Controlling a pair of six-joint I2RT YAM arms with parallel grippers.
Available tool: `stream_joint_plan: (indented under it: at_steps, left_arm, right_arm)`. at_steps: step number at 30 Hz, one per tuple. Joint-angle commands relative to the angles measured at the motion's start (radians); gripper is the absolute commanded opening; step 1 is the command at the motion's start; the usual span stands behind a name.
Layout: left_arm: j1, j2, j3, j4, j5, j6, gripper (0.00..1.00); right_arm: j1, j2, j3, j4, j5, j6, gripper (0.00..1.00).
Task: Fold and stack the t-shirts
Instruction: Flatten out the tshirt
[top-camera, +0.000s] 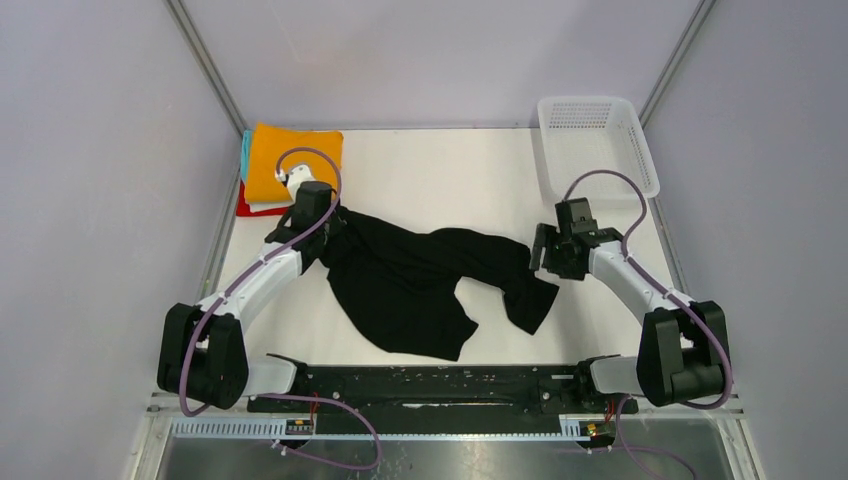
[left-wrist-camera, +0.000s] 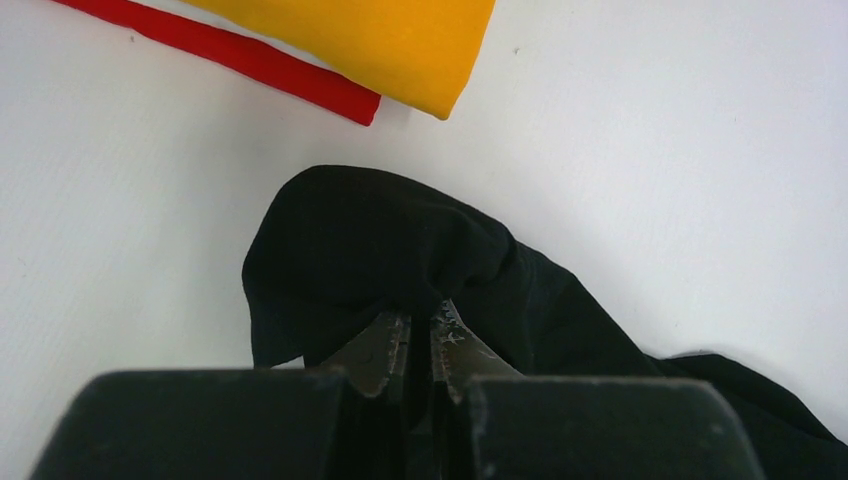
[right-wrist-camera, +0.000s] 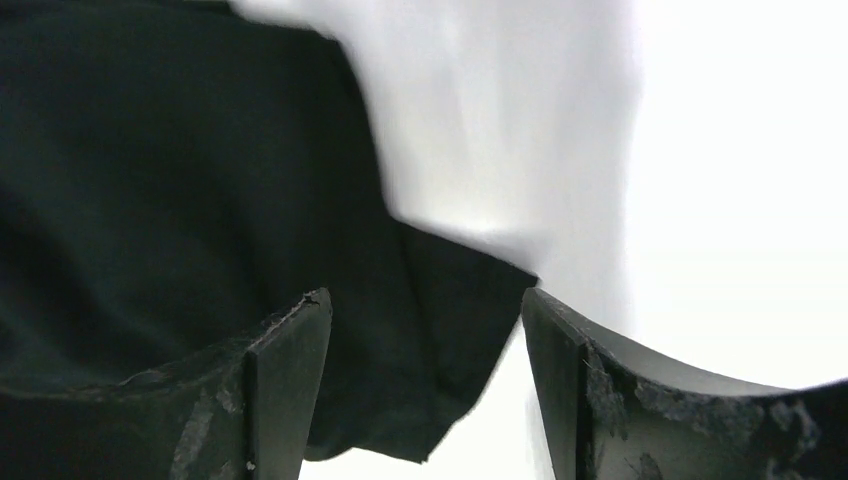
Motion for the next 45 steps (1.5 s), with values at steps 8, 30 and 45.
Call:
stream_joint_plan:
  at_steps: [8, 30, 45]
  left_arm:
    - [0.006, -0.059, -0.018, 0.056, 0.029, -0.015, 0.0]
    - [0.006, -0.095, -0.037, 0.06, 0.037, -0.023, 0.0]
    - [0.007, -0.383, 0.046, 0.013, 0.008, 0.024, 0.0]
  right_arm:
    - [-0.043, 0.042, -0.115, -0.119, 0.043, 0.132, 0.71]
    - [-0.033, 0.184, -0.012, -0.029, -0.014, 0.119, 0.01]
    - [-0.034, -0.432, -0.038, 0.131, 0.153, -0.025, 0.0]
